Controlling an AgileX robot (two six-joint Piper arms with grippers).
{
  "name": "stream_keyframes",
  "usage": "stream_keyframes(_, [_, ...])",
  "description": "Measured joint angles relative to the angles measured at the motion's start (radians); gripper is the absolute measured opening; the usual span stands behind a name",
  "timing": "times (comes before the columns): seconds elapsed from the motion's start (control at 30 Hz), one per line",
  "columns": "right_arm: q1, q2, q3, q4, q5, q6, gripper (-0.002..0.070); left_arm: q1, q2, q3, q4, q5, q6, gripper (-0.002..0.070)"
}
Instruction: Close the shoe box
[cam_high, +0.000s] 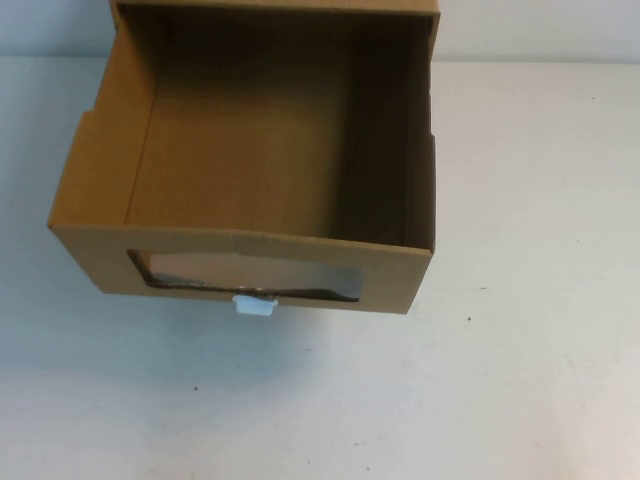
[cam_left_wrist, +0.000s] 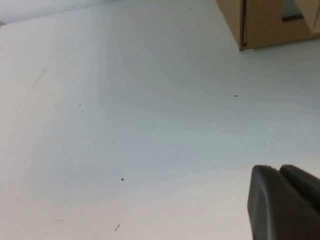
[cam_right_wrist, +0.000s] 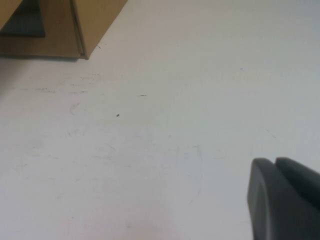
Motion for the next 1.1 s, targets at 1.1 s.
stream_keyframes(1.1, [0.0,0.0,0.0,0.0,0.0,0.001,-0.0012,0.0,0.0,0.0,-0.626,-0.286,-0.132,-0.0005])
